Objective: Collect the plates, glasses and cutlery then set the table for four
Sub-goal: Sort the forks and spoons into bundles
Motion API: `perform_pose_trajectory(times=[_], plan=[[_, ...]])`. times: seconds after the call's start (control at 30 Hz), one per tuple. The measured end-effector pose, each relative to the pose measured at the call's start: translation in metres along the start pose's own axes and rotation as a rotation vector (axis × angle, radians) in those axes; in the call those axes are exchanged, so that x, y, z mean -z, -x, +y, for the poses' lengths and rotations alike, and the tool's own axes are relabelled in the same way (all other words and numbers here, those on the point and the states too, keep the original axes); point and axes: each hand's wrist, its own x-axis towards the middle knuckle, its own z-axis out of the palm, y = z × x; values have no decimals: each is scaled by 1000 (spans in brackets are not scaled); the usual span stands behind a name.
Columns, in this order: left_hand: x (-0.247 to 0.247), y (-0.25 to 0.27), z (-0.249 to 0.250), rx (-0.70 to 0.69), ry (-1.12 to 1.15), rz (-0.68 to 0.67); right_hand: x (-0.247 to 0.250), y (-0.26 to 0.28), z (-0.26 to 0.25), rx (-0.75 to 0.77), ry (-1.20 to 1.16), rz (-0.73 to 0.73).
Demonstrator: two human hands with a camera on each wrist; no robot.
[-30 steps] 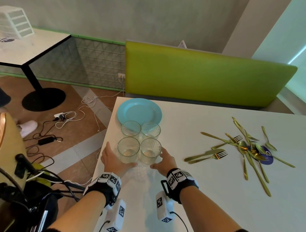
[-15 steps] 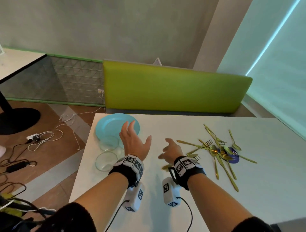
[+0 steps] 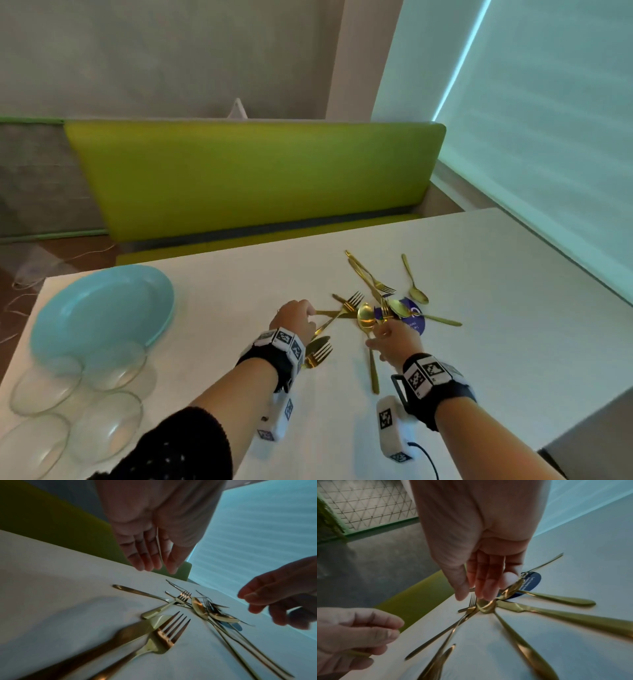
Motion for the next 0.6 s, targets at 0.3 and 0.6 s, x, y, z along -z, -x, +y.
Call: perform_pose_trajectory(times=[0.3,0.6], plan=[[-55,-63,38,73,-335,-155,12,-40,44,-22,-50,-36],[-55,-64,30,35,-223,-128,-15,-36,44,-45,-76,-51]])
